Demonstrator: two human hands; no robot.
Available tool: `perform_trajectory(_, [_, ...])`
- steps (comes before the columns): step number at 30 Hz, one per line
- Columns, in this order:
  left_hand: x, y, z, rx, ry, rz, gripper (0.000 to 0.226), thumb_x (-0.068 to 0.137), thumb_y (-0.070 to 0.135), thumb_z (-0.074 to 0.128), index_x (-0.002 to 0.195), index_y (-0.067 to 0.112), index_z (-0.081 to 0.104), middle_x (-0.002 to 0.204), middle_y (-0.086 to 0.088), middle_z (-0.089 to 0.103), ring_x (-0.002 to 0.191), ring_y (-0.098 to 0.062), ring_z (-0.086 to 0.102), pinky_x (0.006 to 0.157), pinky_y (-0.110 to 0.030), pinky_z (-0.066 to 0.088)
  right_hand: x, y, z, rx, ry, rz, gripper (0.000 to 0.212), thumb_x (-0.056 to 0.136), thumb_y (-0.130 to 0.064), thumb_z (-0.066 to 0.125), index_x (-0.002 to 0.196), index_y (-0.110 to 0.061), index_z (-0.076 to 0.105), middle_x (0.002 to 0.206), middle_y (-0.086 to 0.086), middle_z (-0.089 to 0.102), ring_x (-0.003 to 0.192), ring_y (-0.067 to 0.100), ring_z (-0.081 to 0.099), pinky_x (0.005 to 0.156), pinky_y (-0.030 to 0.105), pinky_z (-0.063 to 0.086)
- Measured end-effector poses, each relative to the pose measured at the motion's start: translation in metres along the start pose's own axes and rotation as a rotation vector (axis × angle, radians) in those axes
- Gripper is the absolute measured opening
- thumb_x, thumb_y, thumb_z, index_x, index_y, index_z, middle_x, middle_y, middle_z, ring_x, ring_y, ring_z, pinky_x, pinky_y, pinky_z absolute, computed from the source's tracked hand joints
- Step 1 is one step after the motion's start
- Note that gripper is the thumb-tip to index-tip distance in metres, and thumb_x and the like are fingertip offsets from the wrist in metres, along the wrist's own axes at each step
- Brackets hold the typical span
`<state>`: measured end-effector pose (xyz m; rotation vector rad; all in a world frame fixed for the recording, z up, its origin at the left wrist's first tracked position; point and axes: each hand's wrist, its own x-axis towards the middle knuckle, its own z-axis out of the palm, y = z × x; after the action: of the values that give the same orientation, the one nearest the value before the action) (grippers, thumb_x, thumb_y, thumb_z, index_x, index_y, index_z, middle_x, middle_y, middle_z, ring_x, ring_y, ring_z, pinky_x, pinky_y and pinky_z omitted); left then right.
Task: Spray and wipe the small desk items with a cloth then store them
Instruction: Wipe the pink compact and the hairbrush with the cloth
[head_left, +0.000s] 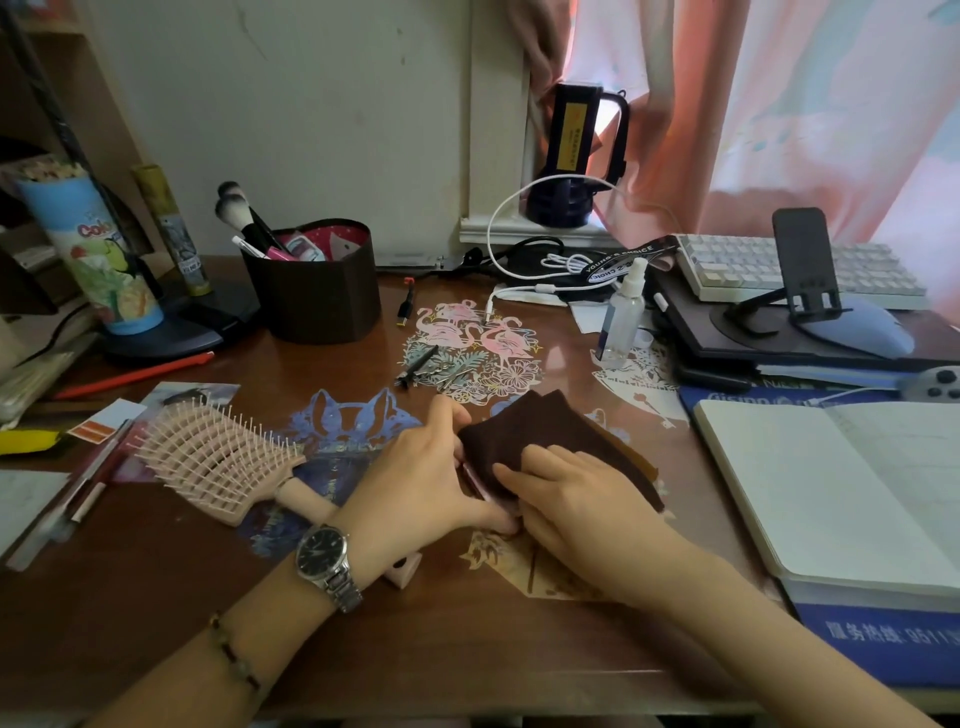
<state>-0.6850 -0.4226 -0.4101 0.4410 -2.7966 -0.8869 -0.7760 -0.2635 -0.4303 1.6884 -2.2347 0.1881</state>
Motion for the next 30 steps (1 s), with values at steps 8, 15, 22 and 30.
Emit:
perform_trajectory(8, [-0.002,0.001,0.0,0.066,0.033,0.035,0.085,0.05,0.061,0.081,0.111,0.028,0.032,0.092,0.016,0.053,0.087,-0.004,0.056,0.074,-0.025,0.051,-0.002,-0.002,-0.001,-0.089,0.023,-0.019,0.037,0.08,-0.026,0.04,0.101,-0.017,0.069,0.079,-0.003,0.053,0.063,0.016,0.051,0.051,0.028,0.039])
perform_trajectory(15, [-0.002,0.001,0.002,0.129,0.001,0.028,0.083,0.05,0.064,0.079,0.107,0.03,0.029,0.099,0.017,0.056,0.092,-0.005,0.056,0.078,-0.03,0.051,-0.005,0.023,-0.002,-0.052,-0.016,0.1,0.033,0.076,-0.022,0.064,0.109,-0.017,0.07,0.078,-0.002,0.053,0.063,0.019,0.054,0.049,0.031,0.043])
perform_trajectory(22, [0.003,0.001,0.005,0.216,-0.06,0.039,0.094,0.052,0.069,0.075,0.122,0.033,0.023,0.118,0.009,0.051,0.108,-0.011,0.05,0.088,-0.032,0.047,-0.008,0.044,-0.005,0.368,-0.072,0.357,0.038,0.095,-0.019,0.047,0.132,-0.023,0.054,0.094,-0.005,0.049,0.081,0.012,0.055,0.07,0.037,0.049])
perform_trajectory(30, [0.009,0.003,0.007,0.193,-0.112,0.061,0.093,0.052,0.068,0.076,0.12,0.031,0.026,0.116,0.005,0.051,0.104,-0.012,0.051,0.086,-0.032,0.05,-0.007,0.046,-0.002,0.463,-0.02,0.414,0.035,0.096,-0.019,0.046,0.128,-0.024,0.058,0.093,-0.007,0.05,0.085,0.009,0.054,0.077,0.04,0.049])
